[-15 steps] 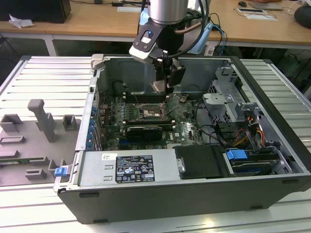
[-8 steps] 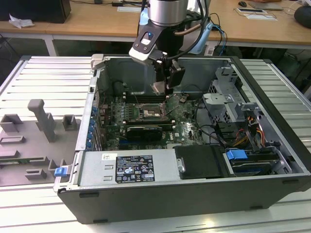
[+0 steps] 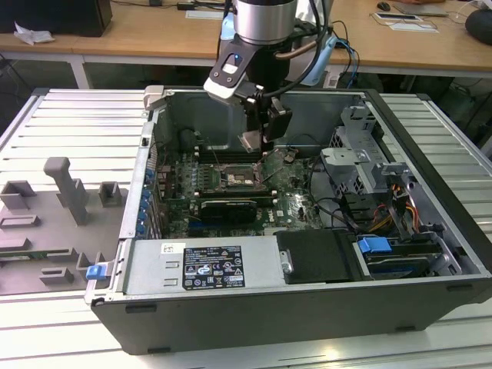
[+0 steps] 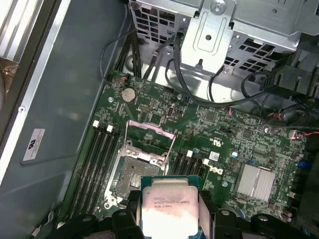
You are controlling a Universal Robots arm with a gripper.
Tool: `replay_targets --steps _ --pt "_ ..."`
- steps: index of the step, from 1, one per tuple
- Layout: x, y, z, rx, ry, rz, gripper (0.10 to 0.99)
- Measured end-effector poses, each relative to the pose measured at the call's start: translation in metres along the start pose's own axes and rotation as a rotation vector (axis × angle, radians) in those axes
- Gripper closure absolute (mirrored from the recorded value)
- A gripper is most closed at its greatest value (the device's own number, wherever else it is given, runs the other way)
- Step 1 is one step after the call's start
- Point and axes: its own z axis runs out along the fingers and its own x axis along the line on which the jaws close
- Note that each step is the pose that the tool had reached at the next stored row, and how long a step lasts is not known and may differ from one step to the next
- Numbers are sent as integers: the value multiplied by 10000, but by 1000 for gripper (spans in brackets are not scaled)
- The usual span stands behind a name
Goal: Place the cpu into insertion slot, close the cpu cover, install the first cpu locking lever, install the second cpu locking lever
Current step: 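Place the cpu into insertion slot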
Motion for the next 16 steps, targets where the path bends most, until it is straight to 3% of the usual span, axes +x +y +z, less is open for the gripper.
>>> replay_targets --steps 5,16 --pt "0 -6 59 18 -7 170 545" --pt "-2 -13 151 34 -95 1313 545"
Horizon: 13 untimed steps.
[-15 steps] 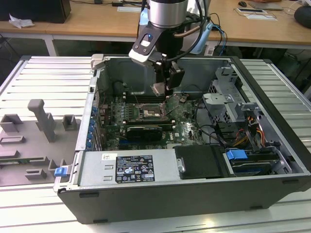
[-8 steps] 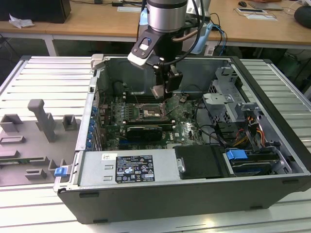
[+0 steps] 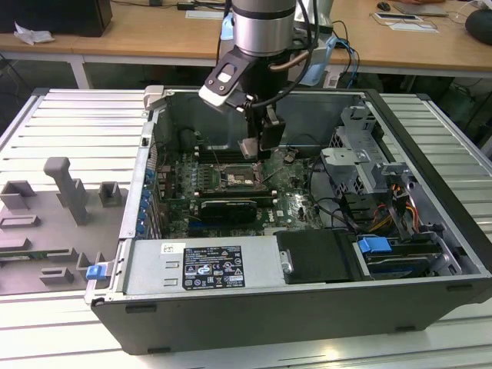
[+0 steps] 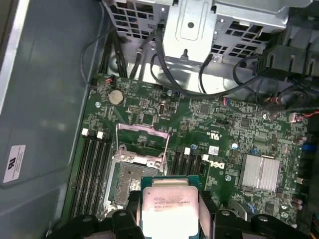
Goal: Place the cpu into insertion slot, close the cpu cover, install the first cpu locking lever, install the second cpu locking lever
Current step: 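Place the cpu into insertion slot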
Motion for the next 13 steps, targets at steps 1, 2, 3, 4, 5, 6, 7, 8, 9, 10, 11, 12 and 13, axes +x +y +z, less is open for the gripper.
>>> replay_targets --steps 1,2,3,4,5,6,7,8,9,10,11,12,13 --pt "0 0 5 2 -5 61 545" --pt "0 -1 11 3 -10 130 545" --pt "0 -1 16 5 -14 192 545" --pt "0 -2 23 8 -20 271 545" --pt "-1 -2 28 9 -24 322 545" --pt "-1 -3 33 10 -27 374 545" --pt "-1 -3 41 14 -34 463 545" --pt "-1 -4 52 17 -42 580 545" --pt "-1 -5 58 19 -48 649 545" --pt "-1 -5 63 21 -51 700 545" --pt "-1 -6 74 25 -59 816 545" --pt "-1 -7 84 28 -67 920 545" --pt "-2 -8 99 32 -74 1029 545"
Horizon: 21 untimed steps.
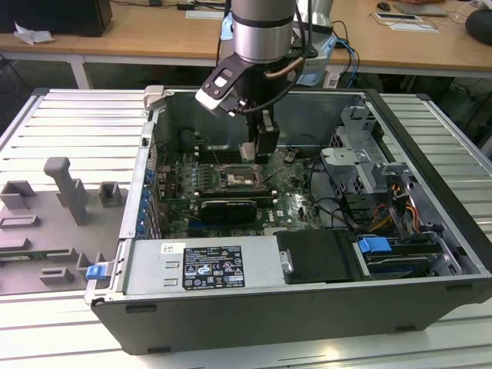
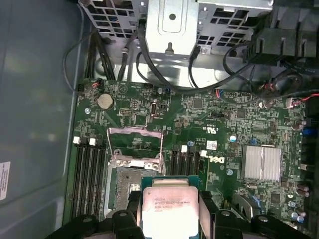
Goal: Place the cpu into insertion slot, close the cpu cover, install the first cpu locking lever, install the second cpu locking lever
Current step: 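Place the cpu into insertion slot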
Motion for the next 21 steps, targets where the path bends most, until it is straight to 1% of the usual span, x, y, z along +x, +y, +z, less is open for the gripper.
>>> replay_targets --steps 4,5,6,10,12,21 --pt "-1 -8 78 9 -21 284 545" --pt "-1 -24 113 16 -30 422 545" --pt "0 -37 131 15 -34 468 545" --pt "-1 -48 214 29 -41 569 545" --pt "-2 -51 238 34 -43 603 545" --pt "-2 -60 301 44 -50 710 545"
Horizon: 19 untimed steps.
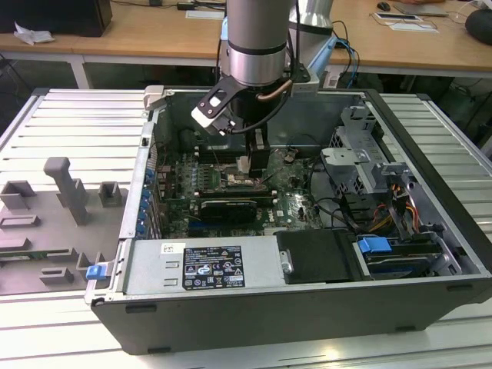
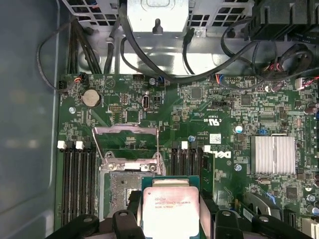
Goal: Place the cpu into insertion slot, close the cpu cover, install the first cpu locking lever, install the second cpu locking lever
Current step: 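Place the cpu into insertion slot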
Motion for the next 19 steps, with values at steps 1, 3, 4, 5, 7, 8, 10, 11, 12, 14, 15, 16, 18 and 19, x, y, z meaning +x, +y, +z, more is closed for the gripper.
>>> replay_targets --steps 1,3,4,5,7,8,10,11,12,14,15,16,18,19 --pt "0 -1 7 2 -1 13 545" --pt "0 -4 26 4 -3 45 545" --pt "-1 -5 36 7 -4 63 545" --pt "-1 -6 48 11 -6 82 545" --pt "-1 -7 60 14 -8 104 545" --pt "-1 -9 73 17 -9 127 545" --pt "-2 -11 90 21 -11 159 545" --pt "-2 -12 95 22 -12 167 545" --pt "-2 -13 102 24 -13 181 545" --pt "-2 -15 117 27 -14 211 545" --pt "-2 -16 122 27 -15 219 545" --pt "-2 -16 128 28 -16 231 545" --pt "-2 -18 140 32 -17 255 545" --pt "-3 -19 149 34 -19 273 545"
